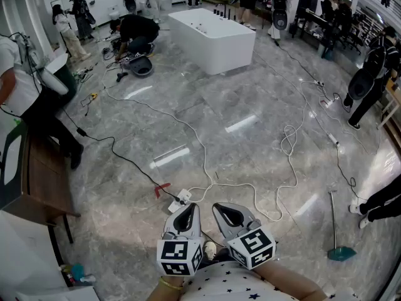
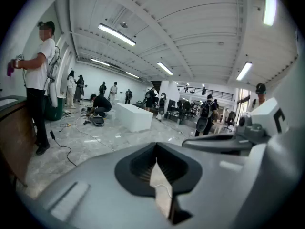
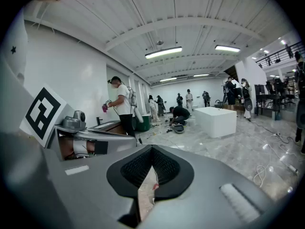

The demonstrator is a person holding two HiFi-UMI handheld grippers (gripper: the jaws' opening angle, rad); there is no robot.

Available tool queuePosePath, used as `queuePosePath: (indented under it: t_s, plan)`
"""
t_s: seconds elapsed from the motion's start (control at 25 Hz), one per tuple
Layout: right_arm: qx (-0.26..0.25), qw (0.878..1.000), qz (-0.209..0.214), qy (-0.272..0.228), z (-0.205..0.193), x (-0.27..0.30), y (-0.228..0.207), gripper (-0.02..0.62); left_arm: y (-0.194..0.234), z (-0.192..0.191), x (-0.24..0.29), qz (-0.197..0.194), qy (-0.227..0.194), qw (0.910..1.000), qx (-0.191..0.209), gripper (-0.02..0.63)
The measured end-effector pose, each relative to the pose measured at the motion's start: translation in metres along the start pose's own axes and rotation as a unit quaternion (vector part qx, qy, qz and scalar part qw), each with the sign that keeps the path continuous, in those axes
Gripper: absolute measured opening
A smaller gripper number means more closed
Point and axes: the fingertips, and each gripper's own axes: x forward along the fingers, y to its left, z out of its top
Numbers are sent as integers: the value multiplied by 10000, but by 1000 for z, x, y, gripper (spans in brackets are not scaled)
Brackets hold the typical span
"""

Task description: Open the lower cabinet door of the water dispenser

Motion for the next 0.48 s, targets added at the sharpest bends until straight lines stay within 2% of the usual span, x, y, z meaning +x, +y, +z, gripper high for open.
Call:
queuePosePath:
  t_s: [0.24,0.48]
  plan:
    - [-174,9982,553,159,-2,35,45,-2,53,-7,-31,601,-128,9977,-284,6]
    - [-551,9872,1441,416,-6,73,129,-2,124,-24,-100,1508,-317,9853,-736,6]
